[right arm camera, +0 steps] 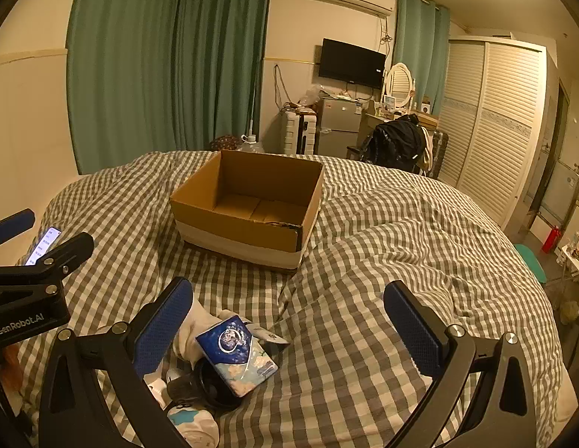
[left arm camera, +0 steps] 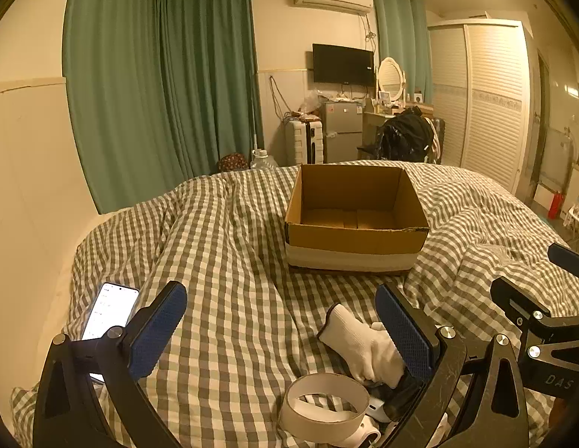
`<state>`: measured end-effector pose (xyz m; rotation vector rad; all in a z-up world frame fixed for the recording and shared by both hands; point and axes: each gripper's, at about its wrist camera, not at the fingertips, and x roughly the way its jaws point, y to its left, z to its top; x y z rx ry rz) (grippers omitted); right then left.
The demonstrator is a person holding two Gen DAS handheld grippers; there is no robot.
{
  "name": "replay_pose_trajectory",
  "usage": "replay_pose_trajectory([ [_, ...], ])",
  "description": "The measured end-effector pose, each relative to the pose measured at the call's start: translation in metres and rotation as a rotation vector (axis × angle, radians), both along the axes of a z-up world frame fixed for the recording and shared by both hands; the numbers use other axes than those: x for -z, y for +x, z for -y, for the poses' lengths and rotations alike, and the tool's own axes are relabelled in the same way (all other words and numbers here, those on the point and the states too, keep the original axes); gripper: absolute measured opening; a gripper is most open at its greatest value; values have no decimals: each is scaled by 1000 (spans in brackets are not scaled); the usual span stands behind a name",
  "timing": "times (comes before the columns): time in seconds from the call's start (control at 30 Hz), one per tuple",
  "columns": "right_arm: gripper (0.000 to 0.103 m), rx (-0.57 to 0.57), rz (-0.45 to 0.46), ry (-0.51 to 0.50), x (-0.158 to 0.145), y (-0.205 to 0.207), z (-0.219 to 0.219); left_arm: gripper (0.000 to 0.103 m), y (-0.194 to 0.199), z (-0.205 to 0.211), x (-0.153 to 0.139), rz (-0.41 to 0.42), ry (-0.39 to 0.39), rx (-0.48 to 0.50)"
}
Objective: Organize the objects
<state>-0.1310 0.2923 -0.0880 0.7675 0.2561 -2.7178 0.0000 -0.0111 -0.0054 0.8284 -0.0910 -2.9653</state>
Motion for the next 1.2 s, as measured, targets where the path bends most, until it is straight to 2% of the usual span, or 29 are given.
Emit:
replay_pose_trajectory([
  [0.33, 103, -7, 3, 5, 1, 1, 0, 103, -1, 2, 0, 3, 23, -2],
  [0.77, 103, -30, 7, 8, -1, 2, 1, 103, -3, 4, 2, 27, 13, -33],
  [1.2, 103, -61, -12, 5, -16, 13, 1, 103, 8, 5, -15, 4, 14, -47],
])
